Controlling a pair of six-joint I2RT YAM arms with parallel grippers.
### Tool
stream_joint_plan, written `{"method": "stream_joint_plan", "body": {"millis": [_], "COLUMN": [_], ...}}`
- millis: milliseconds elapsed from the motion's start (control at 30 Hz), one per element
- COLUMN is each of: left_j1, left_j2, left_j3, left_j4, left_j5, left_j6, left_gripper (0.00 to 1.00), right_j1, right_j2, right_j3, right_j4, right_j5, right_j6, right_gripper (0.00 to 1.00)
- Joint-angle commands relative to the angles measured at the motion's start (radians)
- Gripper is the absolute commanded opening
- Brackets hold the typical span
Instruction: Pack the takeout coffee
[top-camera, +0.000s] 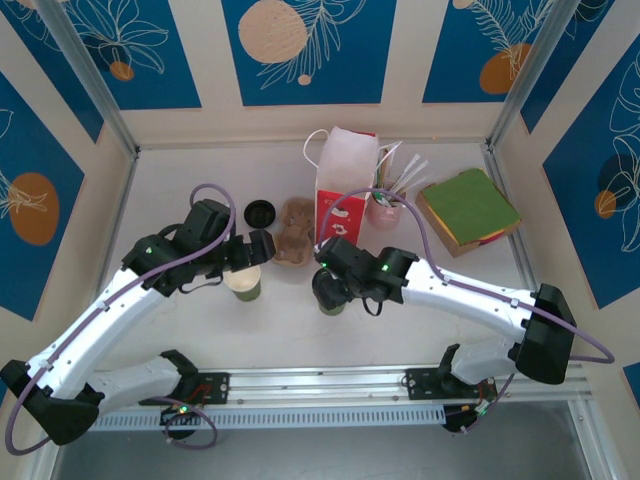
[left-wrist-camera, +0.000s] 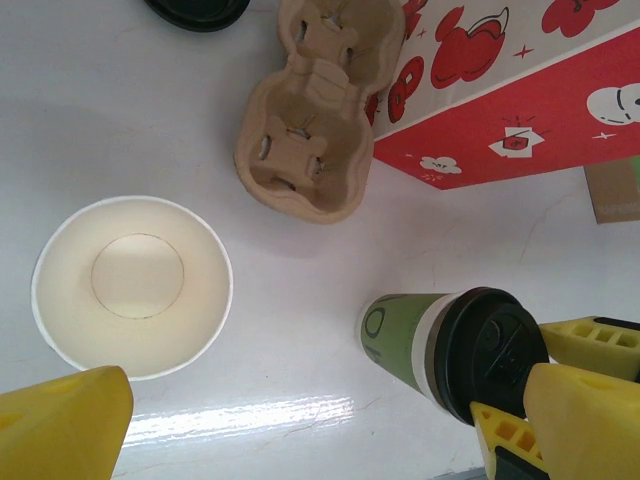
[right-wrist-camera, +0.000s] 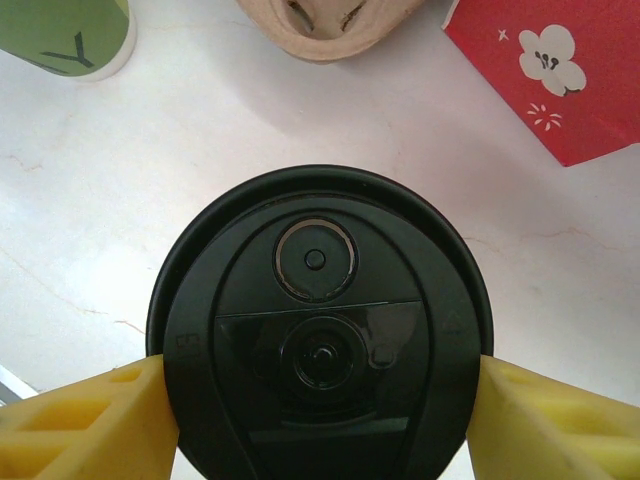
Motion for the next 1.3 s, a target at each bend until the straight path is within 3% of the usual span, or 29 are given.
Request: {"method": "stream_joint_plan", "body": {"millis": [0,1267], "left_j1": [-0.010,-0.011], "left_j2": [-0.006,0.000], "left_j3": [0.024,0.026], "left_j4": [-0.022,-0.021], "left_j5": [-0.021,-0.018], "left_j6": [0.015,0.019], "left_gripper": [1.00,1.00], "right_j1": [0.010,0.045], "right_j2": [0.012,0.046], "right_j3": [0.036,-0.002], "right_j4": [-0.026,-0.037], "right_j5": [0.052,0.065], "right_j6": [-0.014,0.032], "right_gripper": [0.69,0.70]}}
